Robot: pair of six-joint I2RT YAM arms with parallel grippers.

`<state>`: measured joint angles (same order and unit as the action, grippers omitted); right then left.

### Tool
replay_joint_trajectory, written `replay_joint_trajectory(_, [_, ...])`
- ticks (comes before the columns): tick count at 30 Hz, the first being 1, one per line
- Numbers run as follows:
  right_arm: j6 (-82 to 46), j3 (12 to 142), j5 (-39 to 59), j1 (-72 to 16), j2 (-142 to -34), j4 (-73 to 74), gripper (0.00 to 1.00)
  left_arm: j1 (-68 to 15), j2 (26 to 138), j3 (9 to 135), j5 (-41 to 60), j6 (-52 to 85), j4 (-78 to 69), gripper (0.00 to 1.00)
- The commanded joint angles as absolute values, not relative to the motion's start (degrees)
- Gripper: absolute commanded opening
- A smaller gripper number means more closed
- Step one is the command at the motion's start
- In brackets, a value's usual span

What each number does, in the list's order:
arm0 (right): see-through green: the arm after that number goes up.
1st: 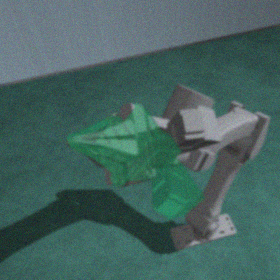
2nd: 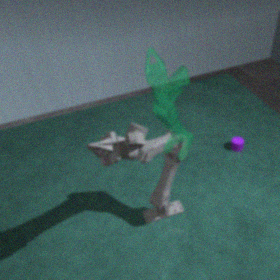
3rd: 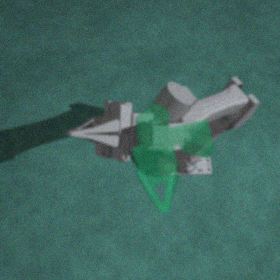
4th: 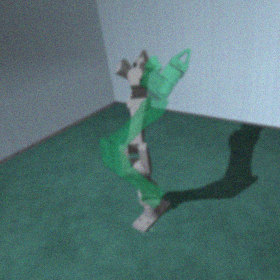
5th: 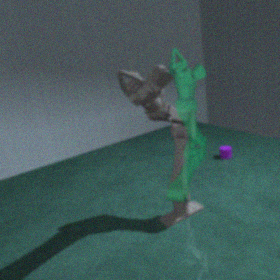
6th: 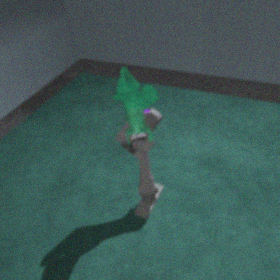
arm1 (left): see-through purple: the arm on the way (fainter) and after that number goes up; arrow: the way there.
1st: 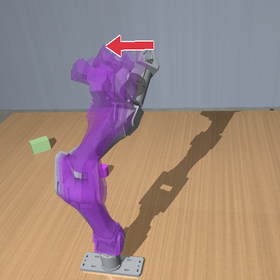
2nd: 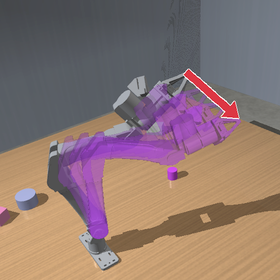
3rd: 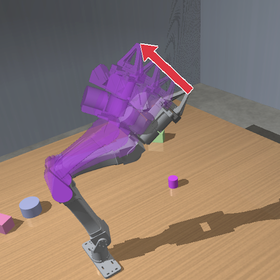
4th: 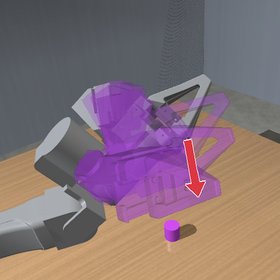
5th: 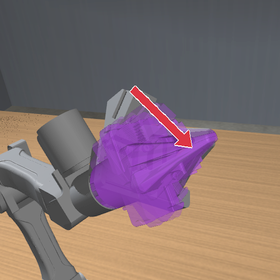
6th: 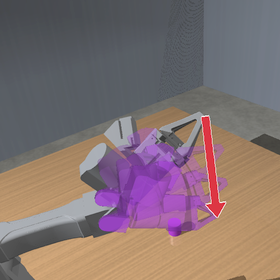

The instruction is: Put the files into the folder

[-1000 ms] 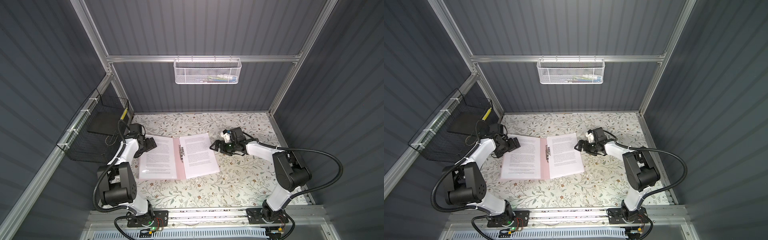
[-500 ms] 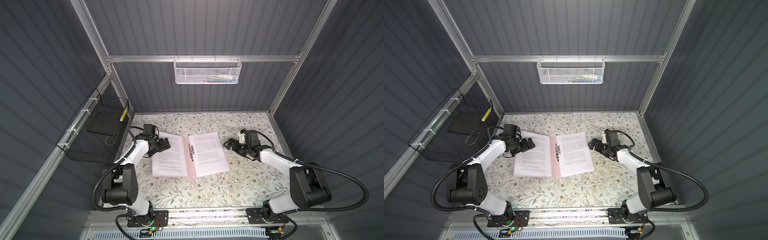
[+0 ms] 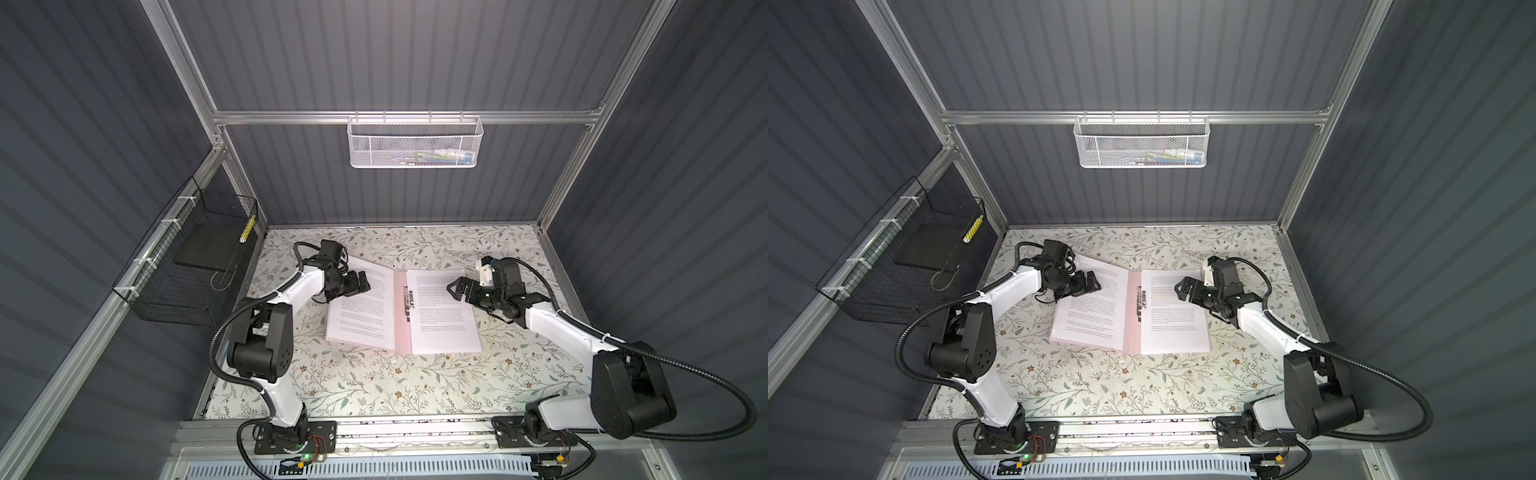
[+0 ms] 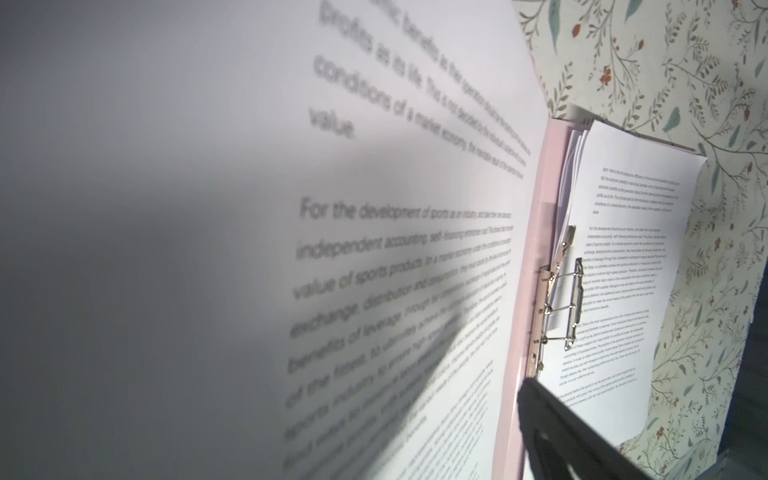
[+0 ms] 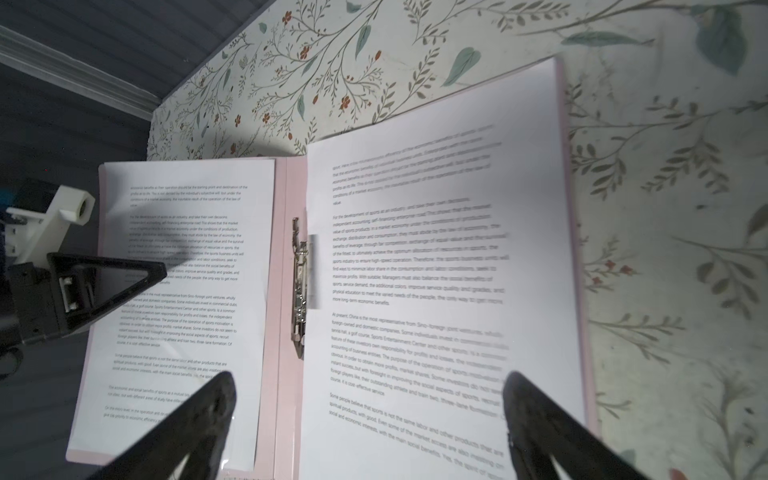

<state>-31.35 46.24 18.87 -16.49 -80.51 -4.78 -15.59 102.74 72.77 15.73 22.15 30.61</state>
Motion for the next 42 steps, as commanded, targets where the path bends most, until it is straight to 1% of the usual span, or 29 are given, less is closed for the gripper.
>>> replay_joint_trajectory(1, [-28.9,49.4,22.4,-18.6,-83.2,-5.5,0.99,-18.2,104.1,74.3,18.5,23.1,30.4,1.00])
replay_joint_trajectory(4, [-27.4,52.6,25.1,-20.4,-87.8,-5.8,0.99,-19.8,103.4,73.8,20.2,23.6,30.6,1.00])
replay_joint_trajectory(8, [-25.0,57.3,27.8,-22.4,-93.0,-5.6,0.99,-20.3,102.3,72.2,19.3,22.5,32.9,1.00])
replay_joint_trajectory(9, [-24.5,58.8,28.5,-22.5,-94.6,-5.7,0.99,-20.3,102.0,71.7,16.9,22.0,33.4,1.00])
replay_joint_trajectory(13, [-22.1,64.7,29.4,-22.5,-100.0,-7.2,0.99,-20.3,102.0,71.3,13.3,20.7,34.5,1.00])
replay_joint_trajectory(16, [-20.9,67.9,29.4,-22.5,-102.7,-8.0,0.99,-20.3,101.7,70.3,12.8,20.6,33.4,1.00])
replay_joint_trajectory(25, [-21.9,76.2,33.8,-22.6,-113.0,-8.6,0.99,-20.3,102.0,70.8,13.3,19.9,33.8,1.00])
replay_joint_trajectory(34, [-22.5,80.4,34.7,-22.8,-118.4,-9.0,0.99,-20.3,102.1,70.9,14.5,20.1,33.7,1.00])
replay_joint_trajectory(42, [-23.2,81.2,35.1,-22.9,-120.5,-8.3,0.99,-20.3,102.2,71.0,14.7,20.1,33.5,1.00])
